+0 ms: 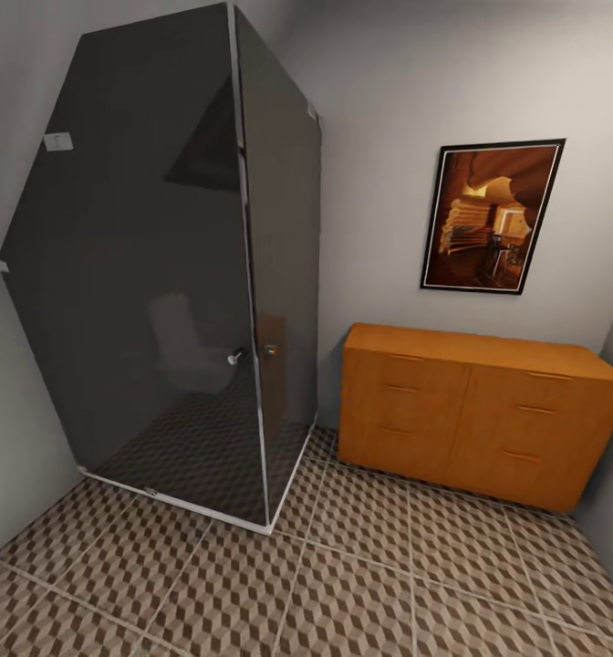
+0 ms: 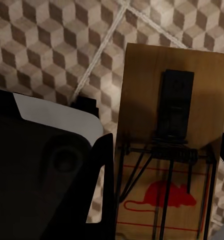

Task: Take the four mousetraps from the cabinet in the bathroom and place them on the bathroom floor. Make sure all four end up on the same floor surface, and ensure that at least two of them are either under or directly next to the same bathroom sink.

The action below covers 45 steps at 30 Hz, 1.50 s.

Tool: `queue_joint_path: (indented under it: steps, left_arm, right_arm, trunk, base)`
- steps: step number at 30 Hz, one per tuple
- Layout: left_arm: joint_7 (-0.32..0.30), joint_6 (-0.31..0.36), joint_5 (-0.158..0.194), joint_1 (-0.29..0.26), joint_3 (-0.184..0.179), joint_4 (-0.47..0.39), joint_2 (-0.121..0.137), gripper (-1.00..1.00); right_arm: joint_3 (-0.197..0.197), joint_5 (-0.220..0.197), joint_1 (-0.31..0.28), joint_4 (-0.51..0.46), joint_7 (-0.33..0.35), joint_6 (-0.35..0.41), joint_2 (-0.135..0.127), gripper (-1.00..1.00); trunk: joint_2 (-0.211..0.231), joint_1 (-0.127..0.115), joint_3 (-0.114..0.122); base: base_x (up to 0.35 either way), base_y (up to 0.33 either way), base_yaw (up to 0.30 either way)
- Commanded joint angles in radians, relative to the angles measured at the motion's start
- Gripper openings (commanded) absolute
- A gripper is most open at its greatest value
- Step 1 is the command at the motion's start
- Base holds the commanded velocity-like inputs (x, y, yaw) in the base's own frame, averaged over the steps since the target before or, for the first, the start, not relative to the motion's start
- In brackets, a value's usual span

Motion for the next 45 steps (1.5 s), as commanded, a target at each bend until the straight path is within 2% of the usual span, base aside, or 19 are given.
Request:
queue_joint_path:
  steps: [1, 18, 25, 27, 31, 39, 45]
  left_arm:
    - [-0.003, 0.004, 0.007, -0.001, -0.008, 0.000, 0.000, -1.00]
    - [-0.003, 0.005, 0.006, -0.001, -0.009, 0.001, -0.004, -1.00]
    - [-0.002, 0.004, 0.007, 0.031, -0.008, 0.000, -0.040, -1.00]
    - [-0.002, -0.003, 0.007, 0.034, -0.008, 0.000, -0.045, -1.00]
    - [-0.002, -0.062, 0.007, 0.043, -0.007, 0.001, -0.048, -1.00]
    - [-0.001, -0.080, 0.009, 0.051, -0.007, 0.000, -0.044, -1.00]
    - [-0.001, -0.080, 0.068, 0.051, -0.007, 0.000, -0.040, -1.00]
  right_arm:
    - [0.008, 0.002, -0.001, 0.001, 0.003, 0.003, 0.000, -1.00]
    - [0.007, 0.000, -0.001, 0.000, 0.002, 0.001, -0.002, -1.00]
    - [0.006, -0.002, -0.001, 0.001, 0.003, 0.001, -0.001, -1.00]
    - [0.006, -0.002, -0.001, 0.001, 0.003, 0.002, 0.000, -1.00]
    - [0.006, -0.003, -0.001, 0.001, 0.004, 0.004, 0.000, -1.00]
    - [0.007, -0.002, -0.001, 0.001, 0.004, 0.004, 0.001, -1.00]
    - [0.007, -0.002, -0.001, 0.001, 0.004, 0.003, 0.000, -1.00]
  trunk:
    - [-0.001, 0.000, -0.001]
    - [-0.001, 0.000, -0.001]
    - [-0.001, 0.000, -0.001]
    - [-0.001, 0.000, -0.001]
    - [-0.001, 0.000, -0.001]
    - [-0.001, 0.000, -0.001]
    - [-0.001, 0.000, -0.001]
  base:
    - [0.000, 0.000, 0.275]
    - [0.000, 0.000, 0.277]
    - [0.000, 0.000, 0.278]
    - [0.000, 0.000, 0.278]
    - [0.000, 0.000, 0.278]
    - [0.000, 0.000, 0.278]
    - [0.000, 0.000, 0.278]
